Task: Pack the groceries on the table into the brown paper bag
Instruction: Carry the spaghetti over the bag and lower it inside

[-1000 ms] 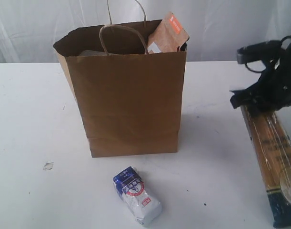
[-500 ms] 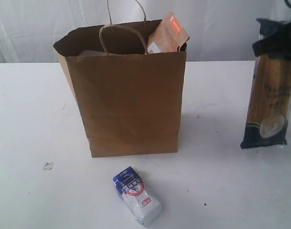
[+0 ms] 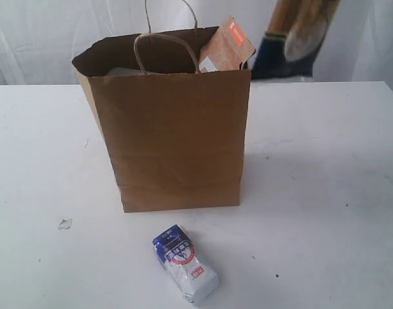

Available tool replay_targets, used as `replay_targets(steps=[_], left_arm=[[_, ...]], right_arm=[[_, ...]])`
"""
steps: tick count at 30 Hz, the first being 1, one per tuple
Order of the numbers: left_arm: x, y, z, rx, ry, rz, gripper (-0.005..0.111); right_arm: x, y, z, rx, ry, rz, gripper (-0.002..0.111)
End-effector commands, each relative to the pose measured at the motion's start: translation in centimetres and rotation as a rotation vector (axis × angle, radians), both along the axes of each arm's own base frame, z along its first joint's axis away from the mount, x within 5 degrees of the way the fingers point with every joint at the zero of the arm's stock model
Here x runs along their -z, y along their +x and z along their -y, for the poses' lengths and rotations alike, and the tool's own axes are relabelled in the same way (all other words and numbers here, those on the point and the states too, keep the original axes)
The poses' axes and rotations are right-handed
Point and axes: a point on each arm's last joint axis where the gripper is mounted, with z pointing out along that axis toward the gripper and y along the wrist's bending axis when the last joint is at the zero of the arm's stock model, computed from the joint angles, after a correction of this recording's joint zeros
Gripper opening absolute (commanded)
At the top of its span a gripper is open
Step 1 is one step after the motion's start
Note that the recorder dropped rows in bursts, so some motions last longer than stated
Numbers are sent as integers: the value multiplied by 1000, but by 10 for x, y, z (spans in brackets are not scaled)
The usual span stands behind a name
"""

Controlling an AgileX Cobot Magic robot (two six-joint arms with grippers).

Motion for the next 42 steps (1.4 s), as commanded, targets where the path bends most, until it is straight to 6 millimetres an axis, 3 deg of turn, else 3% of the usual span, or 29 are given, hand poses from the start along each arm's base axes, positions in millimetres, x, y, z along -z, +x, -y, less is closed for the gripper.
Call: replay_targets(steps=[1,8,13,21,29,35,42], left_arm=[[2,-1,0,10,-1,-2,0],[2,-1,0,9,-1,1,0],[2,0,0,9,-2,3,0],[0,0,0,8,2,18,0],[0,0,0,8,2,18,0],[0,0,0,8,2,18,0],[0,0,0,8,2,18,0]], right_arm=[[-55,1,-1,-6,326,208,0],[-63,25,-41,-305,511,159,0],[-61,45,-62,-329,492,178,0],[-32,80,-91,-285,464,147,0],[-4,103,-103,-292,332,148,0],[2,105,-111,-321,208,201,0],[9,96,-135,-355,42,250,0]])
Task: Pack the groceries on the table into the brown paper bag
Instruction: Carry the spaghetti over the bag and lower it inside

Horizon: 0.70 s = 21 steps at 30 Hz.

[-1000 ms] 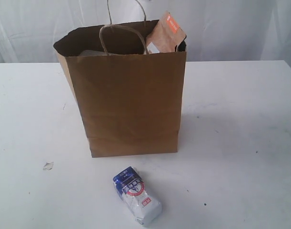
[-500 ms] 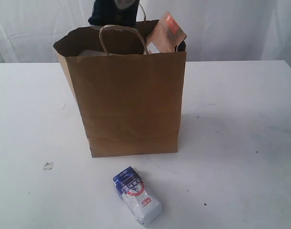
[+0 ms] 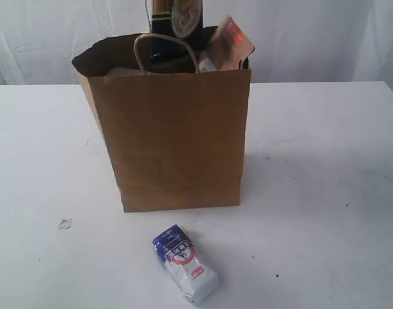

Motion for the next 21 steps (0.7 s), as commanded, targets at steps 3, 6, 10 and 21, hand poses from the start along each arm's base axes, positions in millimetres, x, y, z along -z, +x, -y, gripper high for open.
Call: replay_targets(steps=[3,6,10,21], left_arm=[[2,0,0,10,-1,3,0],[2,0,0,10,-1,3,0],[2,0,0,10,-1,3,0],[2,0,0,10,-1,3,0]], right_arm=[[-13,-18,-20,32,-96,129,0],[-15,-25,-32,81,-134,184,0],[-10,-37,-47,80,-207,233,0],[28,-39,-66,131,-246,210,0]])
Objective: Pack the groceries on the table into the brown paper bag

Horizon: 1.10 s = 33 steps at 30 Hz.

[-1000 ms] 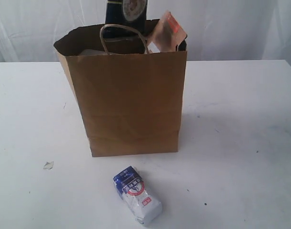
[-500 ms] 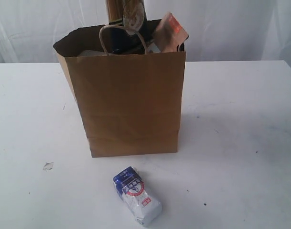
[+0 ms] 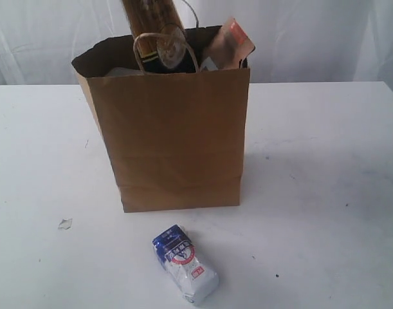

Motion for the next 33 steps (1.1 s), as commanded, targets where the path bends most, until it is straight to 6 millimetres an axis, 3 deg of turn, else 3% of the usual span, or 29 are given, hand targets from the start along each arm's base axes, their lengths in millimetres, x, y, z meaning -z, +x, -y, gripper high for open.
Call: replay_targets(steps=[1,10,19,33], left_arm=[[2,0,0,10,-1,3,0],[2,0,0,10,-1,3,0],[2,0,0,10,-1,3,0],[2,0,0,10,-1,3,0]], right_arm=[[-4,-4,2,81,48,65,0],[43,5,-3,117,-19,-11,0],[77,14,-6,152,-57,-64,0],[93,13,-12,97,-104,-130,0]])
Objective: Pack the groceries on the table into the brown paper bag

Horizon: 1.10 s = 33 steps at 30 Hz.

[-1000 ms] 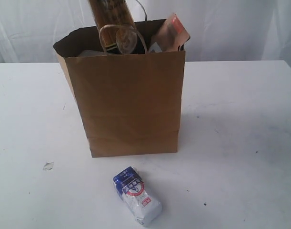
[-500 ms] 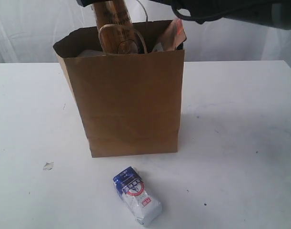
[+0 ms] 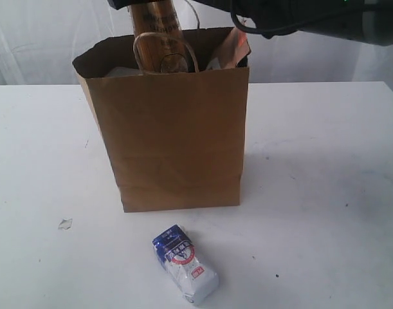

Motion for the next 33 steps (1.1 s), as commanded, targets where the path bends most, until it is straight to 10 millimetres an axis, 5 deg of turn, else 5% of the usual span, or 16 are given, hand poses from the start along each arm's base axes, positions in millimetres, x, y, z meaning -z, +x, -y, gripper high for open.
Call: replay_targets(steps=[1,10,20,33], left_arm=[[2,0,0,10,-1,3,0],[2,0,0,10,-1,3,0],[2,0,0,10,-1,3,0],[2,0,0,10,-1,3,0]], right_arm=[[38,4,-10,-80,-111,-108,0],[51,-6,-18,-213,-177,-220,0],[75,6,-19,-209,-280,-214,0],[80,5,-20,-223,-290,-233,0]])
